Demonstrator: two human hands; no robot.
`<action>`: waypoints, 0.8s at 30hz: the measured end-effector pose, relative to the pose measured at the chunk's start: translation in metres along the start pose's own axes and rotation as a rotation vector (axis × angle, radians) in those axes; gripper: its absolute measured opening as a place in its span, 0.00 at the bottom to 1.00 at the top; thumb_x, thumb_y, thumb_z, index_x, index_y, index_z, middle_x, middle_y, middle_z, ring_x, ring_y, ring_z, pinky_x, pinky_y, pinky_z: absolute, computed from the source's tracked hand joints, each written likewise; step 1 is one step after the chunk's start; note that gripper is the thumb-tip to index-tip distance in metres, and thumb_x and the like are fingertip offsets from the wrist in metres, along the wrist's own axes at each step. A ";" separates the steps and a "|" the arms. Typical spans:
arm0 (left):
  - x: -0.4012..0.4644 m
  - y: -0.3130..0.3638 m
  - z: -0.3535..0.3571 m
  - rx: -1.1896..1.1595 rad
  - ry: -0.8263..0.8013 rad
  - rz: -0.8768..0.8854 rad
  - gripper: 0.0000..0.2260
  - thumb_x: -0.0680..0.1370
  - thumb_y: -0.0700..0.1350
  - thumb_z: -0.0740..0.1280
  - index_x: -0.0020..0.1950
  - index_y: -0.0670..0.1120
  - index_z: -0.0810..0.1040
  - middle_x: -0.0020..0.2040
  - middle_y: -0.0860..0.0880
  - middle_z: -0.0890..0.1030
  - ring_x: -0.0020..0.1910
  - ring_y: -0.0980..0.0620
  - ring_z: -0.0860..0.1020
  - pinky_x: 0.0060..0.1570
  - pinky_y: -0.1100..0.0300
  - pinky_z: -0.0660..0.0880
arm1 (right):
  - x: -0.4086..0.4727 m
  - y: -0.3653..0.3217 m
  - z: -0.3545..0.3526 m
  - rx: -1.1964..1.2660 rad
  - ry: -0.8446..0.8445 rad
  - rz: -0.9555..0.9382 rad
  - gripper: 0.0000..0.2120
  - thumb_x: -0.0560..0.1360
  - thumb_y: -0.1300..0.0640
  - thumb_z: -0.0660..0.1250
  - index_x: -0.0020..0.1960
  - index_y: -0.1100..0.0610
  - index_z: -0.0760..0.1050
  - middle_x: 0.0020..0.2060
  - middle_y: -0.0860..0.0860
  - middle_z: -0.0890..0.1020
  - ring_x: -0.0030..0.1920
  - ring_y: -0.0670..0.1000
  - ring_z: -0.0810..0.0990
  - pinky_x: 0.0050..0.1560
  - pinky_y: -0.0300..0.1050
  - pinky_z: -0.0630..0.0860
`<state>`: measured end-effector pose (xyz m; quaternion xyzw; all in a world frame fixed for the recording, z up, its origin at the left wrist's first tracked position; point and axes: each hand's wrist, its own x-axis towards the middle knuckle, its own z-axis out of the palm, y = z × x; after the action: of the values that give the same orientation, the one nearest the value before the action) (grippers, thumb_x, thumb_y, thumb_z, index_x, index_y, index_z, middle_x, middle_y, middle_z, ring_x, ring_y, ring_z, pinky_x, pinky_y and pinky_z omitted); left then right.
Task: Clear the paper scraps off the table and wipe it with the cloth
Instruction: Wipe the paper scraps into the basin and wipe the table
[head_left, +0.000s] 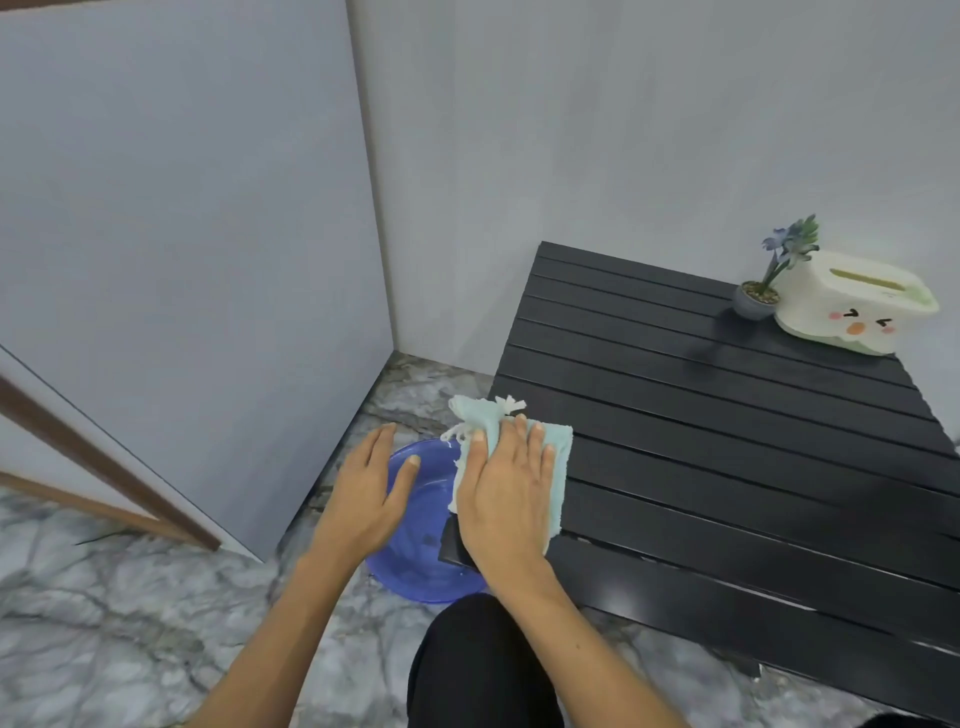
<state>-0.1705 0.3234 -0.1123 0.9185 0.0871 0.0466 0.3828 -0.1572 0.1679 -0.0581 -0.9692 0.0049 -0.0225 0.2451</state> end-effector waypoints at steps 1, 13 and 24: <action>0.002 -0.003 -0.001 -0.006 0.001 -0.014 0.27 0.83 0.53 0.58 0.79 0.42 0.60 0.79 0.45 0.61 0.78 0.48 0.58 0.76 0.54 0.56 | 0.003 -0.004 0.002 0.005 0.000 -0.011 0.28 0.84 0.45 0.43 0.78 0.61 0.56 0.79 0.57 0.59 0.80 0.56 0.49 0.78 0.52 0.44; 0.013 -0.012 0.002 -0.001 0.002 -0.043 0.28 0.83 0.54 0.58 0.79 0.42 0.60 0.79 0.45 0.61 0.78 0.49 0.58 0.76 0.52 0.56 | 0.033 -0.028 0.009 0.324 -0.003 -0.049 0.22 0.85 0.50 0.49 0.68 0.64 0.69 0.66 0.60 0.76 0.72 0.58 0.67 0.73 0.51 0.62; 0.001 0.005 0.000 -0.011 -0.015 -0.017 0.28 0.82 0.54 0.60 0.79 0.42 0.60 0.79 0.45 0.61 0.77 0.48 0.59 0.75 0.55 0.57 | 0.079 0.007 -0.075 0.759 0.172 0.074 0.16 0.83 0.47 0.56 0.52 0.57 0.77 0.43 0.53 0.82 0.44 0.53 0.80 0.46 0.46 0.76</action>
<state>-0.1688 0.3205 -0.1085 0.9160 0.0917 0.0370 0.3888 -0.0822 0.1246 0.0076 -0.8033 0.0518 -0.0948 0.5857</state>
